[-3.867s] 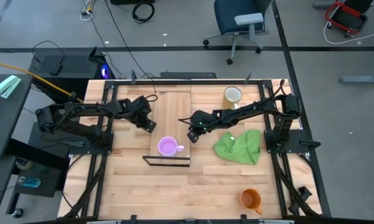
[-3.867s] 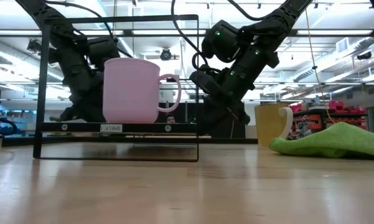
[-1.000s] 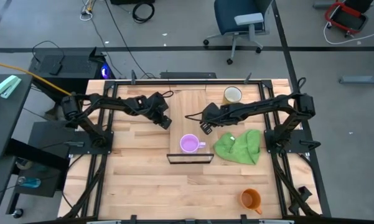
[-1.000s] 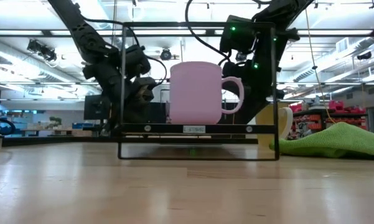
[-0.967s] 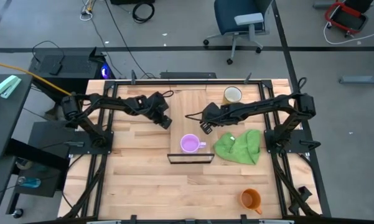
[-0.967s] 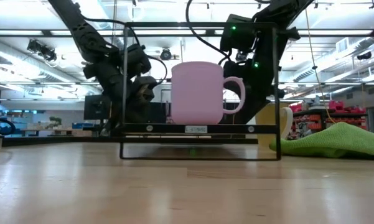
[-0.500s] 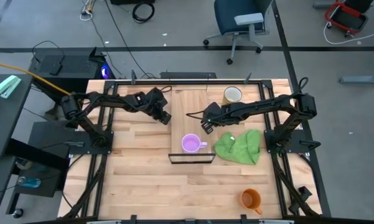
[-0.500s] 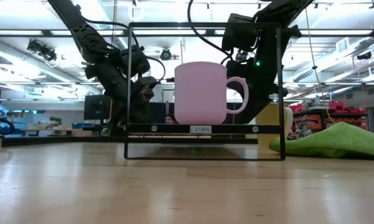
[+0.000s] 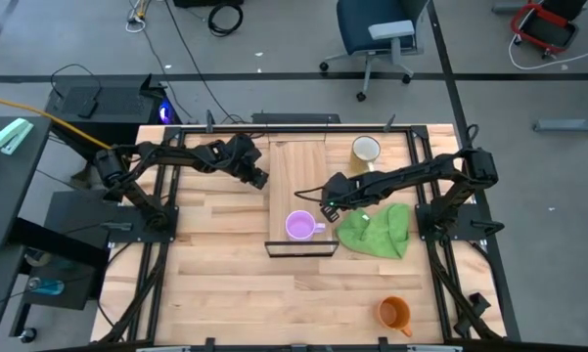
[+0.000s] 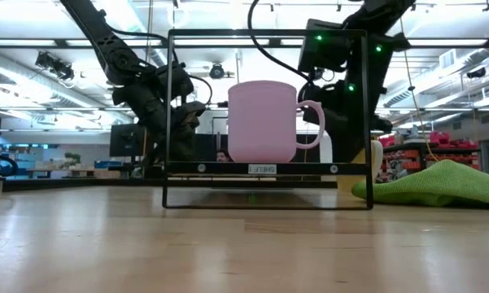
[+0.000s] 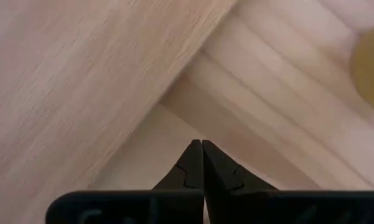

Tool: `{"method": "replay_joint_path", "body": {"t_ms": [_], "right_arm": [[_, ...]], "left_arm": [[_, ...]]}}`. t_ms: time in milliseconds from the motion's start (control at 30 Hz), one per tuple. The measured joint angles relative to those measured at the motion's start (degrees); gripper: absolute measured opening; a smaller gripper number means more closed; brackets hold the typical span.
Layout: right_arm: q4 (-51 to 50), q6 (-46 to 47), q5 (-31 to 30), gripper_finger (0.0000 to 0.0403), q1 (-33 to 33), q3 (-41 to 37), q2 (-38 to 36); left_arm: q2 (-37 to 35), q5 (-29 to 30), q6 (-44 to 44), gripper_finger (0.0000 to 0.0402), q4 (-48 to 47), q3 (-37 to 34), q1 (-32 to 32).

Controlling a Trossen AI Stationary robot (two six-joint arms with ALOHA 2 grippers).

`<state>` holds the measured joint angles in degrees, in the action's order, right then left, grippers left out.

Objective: Stack small to large cups/mugs on shelf
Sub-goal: Move the shelf from left to the middle table

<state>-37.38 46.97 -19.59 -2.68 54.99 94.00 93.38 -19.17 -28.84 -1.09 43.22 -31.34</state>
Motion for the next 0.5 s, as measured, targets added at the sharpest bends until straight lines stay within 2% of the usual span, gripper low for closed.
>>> {"method": "replay_joint_path", "body": {"t_ms": [167,500], "right_arm": [[7.0,-0.4,3.2,0.0000,0.0,-2.2,0.0],[8.1,-0.6,4.3,0.0000,0.0,-2.2,0.0]], "left_arm": [[0.0,-0.4,0.1,0.0010,0.7,0.0,-0.3],[0.1,-0.4,-0.1,0.0015,0.6,0.0,-1.4]]}}
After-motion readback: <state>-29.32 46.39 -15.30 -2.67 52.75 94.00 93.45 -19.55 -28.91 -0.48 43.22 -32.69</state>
